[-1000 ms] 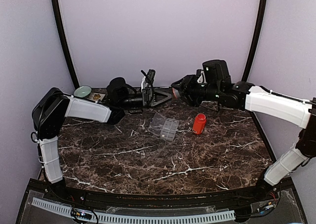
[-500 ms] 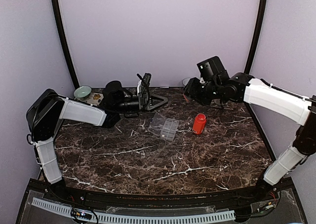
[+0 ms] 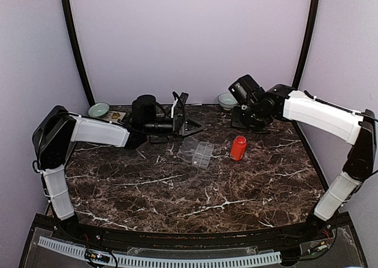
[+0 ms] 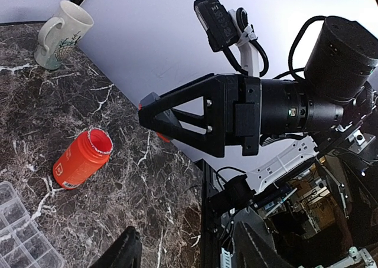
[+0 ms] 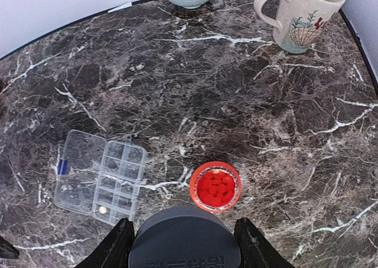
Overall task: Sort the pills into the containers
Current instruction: Place the lid of the pill bottle on the pill bottle.
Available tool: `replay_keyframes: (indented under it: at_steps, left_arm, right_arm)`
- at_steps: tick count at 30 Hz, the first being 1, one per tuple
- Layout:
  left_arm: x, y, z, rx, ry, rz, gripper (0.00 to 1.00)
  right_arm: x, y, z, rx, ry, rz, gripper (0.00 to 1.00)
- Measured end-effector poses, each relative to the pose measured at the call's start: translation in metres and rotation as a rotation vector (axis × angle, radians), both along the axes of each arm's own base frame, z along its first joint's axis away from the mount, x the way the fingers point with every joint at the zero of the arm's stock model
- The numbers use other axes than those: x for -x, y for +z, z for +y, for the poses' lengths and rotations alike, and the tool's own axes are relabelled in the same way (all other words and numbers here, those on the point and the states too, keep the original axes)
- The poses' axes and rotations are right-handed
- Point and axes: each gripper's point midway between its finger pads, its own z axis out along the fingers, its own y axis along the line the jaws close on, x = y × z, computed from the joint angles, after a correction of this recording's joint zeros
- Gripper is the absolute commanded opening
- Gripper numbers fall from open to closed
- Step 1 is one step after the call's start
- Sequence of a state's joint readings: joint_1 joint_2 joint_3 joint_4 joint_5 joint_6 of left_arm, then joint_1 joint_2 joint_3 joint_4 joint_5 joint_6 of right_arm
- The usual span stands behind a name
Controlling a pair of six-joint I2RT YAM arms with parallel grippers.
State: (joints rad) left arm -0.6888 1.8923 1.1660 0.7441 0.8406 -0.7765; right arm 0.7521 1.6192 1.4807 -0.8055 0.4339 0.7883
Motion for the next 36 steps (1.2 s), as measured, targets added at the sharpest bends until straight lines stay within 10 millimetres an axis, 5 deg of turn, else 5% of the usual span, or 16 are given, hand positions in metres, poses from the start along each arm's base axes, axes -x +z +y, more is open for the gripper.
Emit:
replay_keyframes:
  at_steps: [8,14,20,36]
  left_arm:
    - [0.001,-0.021,-0.024,-0.125,-0.016,-0.055,0.62]
    - [-0.001,-0.053,-0.024,-0.224,0.003,-0.041,0.62]
    - [0.0,-0.066,-0.024,-0.278,0.023,-0.064,0.62]
    - [-0.001,-0.07,-0.025,-0.302,0.036,-0.083,0.62]
  right_arm:
    - [-0.003,-0.018,-0.022,0.095,-0.006,0.059,0.42]
    - [-0.008,-0.036,-0.032,0.14,0.001,0.115,0.43]
    - [-0.017,-0.064,-0.029,0.183,0.042,0.194,0.45]
    - [-0.022,-0.065,-0.022,0.162,0.074,0.217,0.48]
